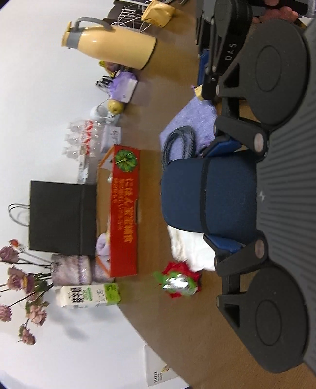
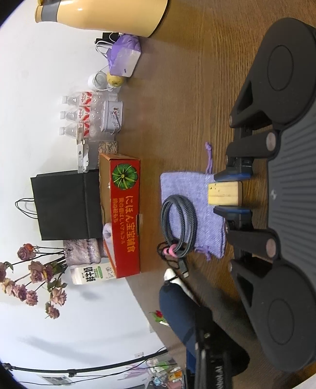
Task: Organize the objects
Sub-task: 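Carry the wooden block and navy pouch over the red box with both grippers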
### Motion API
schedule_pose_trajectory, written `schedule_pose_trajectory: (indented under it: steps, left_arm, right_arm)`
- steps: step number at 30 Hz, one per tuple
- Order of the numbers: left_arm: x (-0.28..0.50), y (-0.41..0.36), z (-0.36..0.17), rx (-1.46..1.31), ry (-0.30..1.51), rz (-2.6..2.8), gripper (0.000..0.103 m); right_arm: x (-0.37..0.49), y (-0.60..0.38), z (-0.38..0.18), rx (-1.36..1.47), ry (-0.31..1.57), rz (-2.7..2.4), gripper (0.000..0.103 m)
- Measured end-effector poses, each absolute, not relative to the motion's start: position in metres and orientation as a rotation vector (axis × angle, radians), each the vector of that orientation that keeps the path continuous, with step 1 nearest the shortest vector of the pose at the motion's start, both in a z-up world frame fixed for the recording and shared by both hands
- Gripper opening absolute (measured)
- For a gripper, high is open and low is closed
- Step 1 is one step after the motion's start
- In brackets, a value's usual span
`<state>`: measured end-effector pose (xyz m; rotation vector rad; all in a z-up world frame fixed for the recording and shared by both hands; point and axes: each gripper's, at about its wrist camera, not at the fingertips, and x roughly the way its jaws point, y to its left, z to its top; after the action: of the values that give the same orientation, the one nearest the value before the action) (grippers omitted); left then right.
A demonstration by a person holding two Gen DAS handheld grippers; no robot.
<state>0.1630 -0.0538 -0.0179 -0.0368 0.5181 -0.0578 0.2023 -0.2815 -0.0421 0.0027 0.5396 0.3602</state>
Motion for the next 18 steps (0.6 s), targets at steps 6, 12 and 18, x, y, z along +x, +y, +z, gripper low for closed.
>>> schedule_pose_trajectory:
  steps: [6, 12, 18]
  left_arm:
    - [0.166, -0.041, -0.001, -0.052, 0.466, -0.035, 0.066]
    - [0.179, -0.03, 0.017, -0.049, 0.431, -0.01, 0.066]
    - [0.196, -0.022, 0.039, -0.048, 0.383, -0.004, 0.066]
  right_arm:
    - [0.206, -0.272, -0.021, -0.003, 0.478, 0.377, 0.02]
    - [0.216, -0.26, 0.001, -0.003, 0.423, 0.375, 0.02]
    - [0.233, -0.245, 0.017, -0.005, 0.391, 0.371, 0.02]
